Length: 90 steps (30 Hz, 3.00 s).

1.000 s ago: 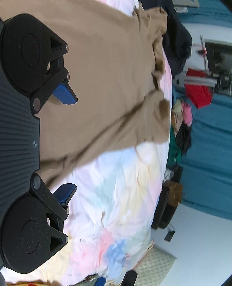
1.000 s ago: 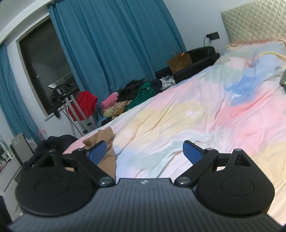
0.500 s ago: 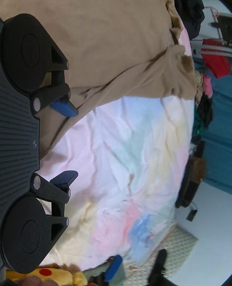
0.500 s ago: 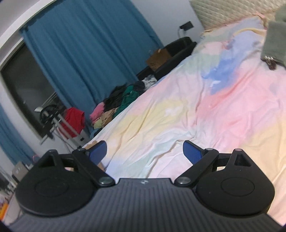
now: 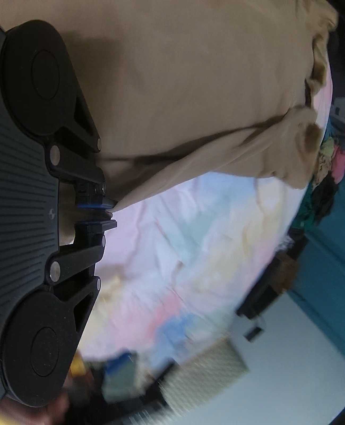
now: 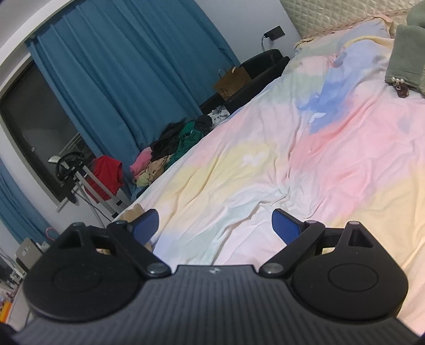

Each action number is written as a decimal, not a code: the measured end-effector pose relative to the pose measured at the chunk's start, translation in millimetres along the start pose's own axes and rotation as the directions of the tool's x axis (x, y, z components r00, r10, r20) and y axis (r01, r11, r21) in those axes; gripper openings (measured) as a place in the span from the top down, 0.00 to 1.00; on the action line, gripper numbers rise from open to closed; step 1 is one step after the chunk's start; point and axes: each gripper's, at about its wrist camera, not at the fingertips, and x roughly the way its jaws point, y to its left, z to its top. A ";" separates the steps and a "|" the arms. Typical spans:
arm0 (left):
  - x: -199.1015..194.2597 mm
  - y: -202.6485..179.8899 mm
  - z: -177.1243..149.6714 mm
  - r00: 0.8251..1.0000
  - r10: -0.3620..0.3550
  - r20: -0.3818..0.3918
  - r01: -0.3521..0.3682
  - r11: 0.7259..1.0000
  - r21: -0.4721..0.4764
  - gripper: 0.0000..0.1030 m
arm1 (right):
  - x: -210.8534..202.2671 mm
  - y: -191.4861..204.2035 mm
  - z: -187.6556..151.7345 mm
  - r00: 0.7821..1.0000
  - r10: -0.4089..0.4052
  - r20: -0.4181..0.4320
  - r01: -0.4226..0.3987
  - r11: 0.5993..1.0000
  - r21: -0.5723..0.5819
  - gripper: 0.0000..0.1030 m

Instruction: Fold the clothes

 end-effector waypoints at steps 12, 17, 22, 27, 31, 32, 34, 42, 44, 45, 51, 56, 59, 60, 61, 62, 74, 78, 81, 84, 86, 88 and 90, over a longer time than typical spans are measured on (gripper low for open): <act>-52.1 139.5 -2.3 0.999 0.013 -0.052 -0.023 0.981 -0.194 0.97 | 8.3 40.6 -16.0 0.995 0.044 -0.087 -0.056 0.988 -0.141 0.09; -46.0 151.7 -6.4 0.998 -0.041 -0.057 0.027 0.975 -0.222 0.51 | 8.5 55.2 -25.6 0.993 0.039 -0.111 -0.061 0.977 -0.205 0.09; -38.7 154.2 -18.7 0.994 -0.062 -0.086 0.042 0.976 -0.212 0.50 | 14.0 67.0 -34.1 0.991 0.021 -0.136 -0.055 0.967 -0.251 0.09; -26.1 145.9 -30.2 0.982 -0.139 -0.127 0.113 0.974 -0.195 0.53 | 18.2 77.3 -43.9 0.986 0.013 -0.168 -0.062 0.954 -0.294 0.09; -21.8 133.8 -33.2 0.983 -0.130 -0.130 0.112 0.984 -0.137 0.77 | 18.5 82.5 -48.5 0.983 0.017 -0.185 -0.076 0.946 -0.314 0.09; -21.1 130.7 -33.9 0.984 -0.125 -0.129 0.110 0.986 -0.122 0.87 | 18.5 83.8 -49.8 0.982 0.018 -0.188 -0.078 0.945 -0.319 0.09; -24.5 125.2 -35.0 0.986 -0.108 -0.127 0.096 0.991 -0.090 0.95 | 18.0 86.4 -52.2 0.981 0.020 -0.194 -0.084 0.942 -0.326 0.09; -37.4 106.4 -31.9 0.993 -0.032 -0.118 0.031 0.999 -0.015 0.98 | 16.2 100.9 -62.0 0.977 0.029 -0.211 -0.115 0.906 -0.407 0.09; -42.9 101.3 -34.5 0.995 0.025 -0.092 -0.027 1.000 -0.013 0.98 | 14.8 103.7 -63.9 0.976 0.038 -0.216 -0.127 0.899 -0.420 0.09; -43.9 100.0 -37.4 0.995 0.063 -0.081 -0.064 0.998 -0.011 0.98 | 14.1 105.0 -64.8 0.975 0.042 -0.218 -0.133 0.895 -0.425 0.09; -44.0 84.8 -42.8 0.988 0.145 -0.043 -0.143 0.988 0.062 0.87 | 11.1 111.0 -67.9 0.970 0.064 -0.234 -0.162 0.887 -0.432 0.09; -55.2 54.4 -27.0 0.978 0.196 0.073 -0.205 0.964 0.167 0.44 | -2.0 115.9 -69.9 0.968 0.123 -0.218 -0.206 0.889 -0.409 0.09; -71.8 42.7 -2.2 0.950 0.247 0.192 -0.286 0.934 0.215 0.32 | 4.3 129.6 -69.6 0.962 0.163 -0.217 -0.243 0.874 -0.421 0.09; -78.7 40.6 7.7 0.936 0.262 0.235 -0.314 0.923 0.222 0.29 | 11.2 136.4 -70.0 0.961 0.157 -0.226 -0.245 0.863 -0.442 0.09; -83.4 40.8 18.5 0.924 0.270 0.271 -0.332 0.918 0.216 0.26 | 19.0 143.8 -70.5 0.960 0.146 -0.237 -0.244 0.852 -0.464 0.09; -86.9 42.1 29.7 0.913 0.273 0.303 -0.342 0.917 0.204 0.25 | 27.3 150.7 -70.6 0.956 0.146 -0.254 -0.254 0.843 -0.474 0.09; -83.4 109.4 53.3 0.854 0.262 0.450 -0.364 0.918 0.157 0.18 | 171.7 251.5 -94.5 0.911 0.204 -0.359 -0.379 0.756 -0.533 0.10; -66.3 151.7 65.5 0.851 0.312 0.421 -0.368 0.928 0.055 0.19 | 234.6 289.7 -111.7 0.894 0.215 -0.393 -0.413 0.736 -0.537 0.15; -58.8 177.2 74.6 0.857 0.310 0.411 -0.335 0.942 -0.011 0.19 | 272.3 310.5 -127.2 0.912 0.169 -0.373 -0.375 0.713 -0.593 0.15; -51.1 195.1 78.9 0.871 0.302 0.388 -0.308 0.950 -0.047 0.19 | 298.8 320.0 -143.9 0.942 0.090 -0.322 -0.292 0.691 -0.661 0.15; -45.9 201.9 80.7 0.876 0.314 0.366 -0.312 0.948 -0.065 0.19 | 309.5 318.0 -150.4 0.948 0.067 -0.312 -0.270 0.690 -0.671 0.19; -42.3 206.0 81.6 0.878 0.324 0.351 -0.318 0.945 -0.078 0.19 | 316.8 314.8 -157.7 0.948 0.033 -0.316 -0.252 0.682 -0.686 0.40; -41.8 205.6 80.4 0.876 0.328 0.354 -0.322 0.943 -0.077 0.19 | 318.3 312.9 -158.7 0.940 0.024 -0.339 -0.260 0.692 -0.673 0.67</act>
